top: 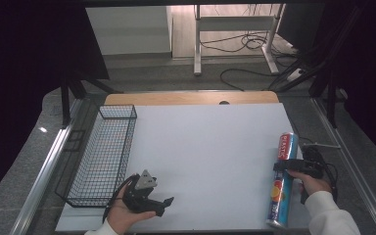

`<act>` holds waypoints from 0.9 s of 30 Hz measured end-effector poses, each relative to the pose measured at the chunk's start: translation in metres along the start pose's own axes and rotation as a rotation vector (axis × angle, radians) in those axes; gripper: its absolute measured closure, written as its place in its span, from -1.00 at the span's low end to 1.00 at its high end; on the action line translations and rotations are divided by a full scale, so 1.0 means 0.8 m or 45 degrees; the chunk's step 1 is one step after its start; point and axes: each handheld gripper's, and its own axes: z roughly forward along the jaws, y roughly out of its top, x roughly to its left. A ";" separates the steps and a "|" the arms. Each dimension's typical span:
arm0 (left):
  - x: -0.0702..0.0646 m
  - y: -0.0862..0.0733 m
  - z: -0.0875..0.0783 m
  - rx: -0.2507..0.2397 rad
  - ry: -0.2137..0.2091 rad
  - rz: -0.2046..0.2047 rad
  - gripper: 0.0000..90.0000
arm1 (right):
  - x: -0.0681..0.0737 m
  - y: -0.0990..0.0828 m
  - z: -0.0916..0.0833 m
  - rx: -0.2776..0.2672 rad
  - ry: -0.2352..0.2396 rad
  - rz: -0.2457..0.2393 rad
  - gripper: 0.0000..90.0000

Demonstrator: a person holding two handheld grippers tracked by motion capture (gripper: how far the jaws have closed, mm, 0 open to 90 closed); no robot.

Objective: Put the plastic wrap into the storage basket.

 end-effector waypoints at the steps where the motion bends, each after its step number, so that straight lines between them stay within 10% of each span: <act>1: 0.000 0.000 0.000 0.000 0.000 0.000 -0.75 | 0.001 0.000 -0.001 -0.006 0.015 0.001 -0.30; 20: 0.001 0.000 0.000 -0.005 -0.007 -0.014 -0.75 | 0.015 -0.006 -0.028 -0.143 0.372 -0.080 -0.29; 27: 0.003 0.001 -0.002 -0.017 -0.011 -0.028 -0.74 | 0.048 -0.005 -0.049 -0.209 0.468 -0.158 -0.29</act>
